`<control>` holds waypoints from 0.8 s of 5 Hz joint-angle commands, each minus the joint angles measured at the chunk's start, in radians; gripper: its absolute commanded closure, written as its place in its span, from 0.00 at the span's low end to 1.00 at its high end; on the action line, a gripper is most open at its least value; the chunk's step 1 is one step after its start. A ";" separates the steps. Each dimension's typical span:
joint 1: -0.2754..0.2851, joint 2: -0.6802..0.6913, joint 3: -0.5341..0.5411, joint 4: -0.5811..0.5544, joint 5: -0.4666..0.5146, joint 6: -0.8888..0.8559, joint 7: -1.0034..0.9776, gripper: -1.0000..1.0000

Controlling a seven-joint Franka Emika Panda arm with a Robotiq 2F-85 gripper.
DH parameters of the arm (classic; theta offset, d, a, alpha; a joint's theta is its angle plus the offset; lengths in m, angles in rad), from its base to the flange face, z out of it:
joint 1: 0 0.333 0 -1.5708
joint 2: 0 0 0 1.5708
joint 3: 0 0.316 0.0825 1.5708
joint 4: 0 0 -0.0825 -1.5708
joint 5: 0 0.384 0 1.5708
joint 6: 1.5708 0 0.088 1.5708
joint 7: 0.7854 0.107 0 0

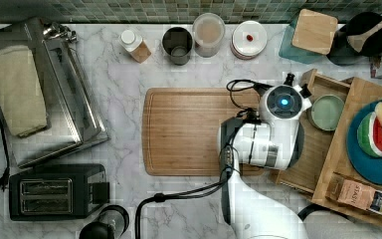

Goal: Close the drawer.

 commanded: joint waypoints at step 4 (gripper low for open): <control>-0.311 0.043 -0.181 0.149 0.031 0.059 -0.303 1.00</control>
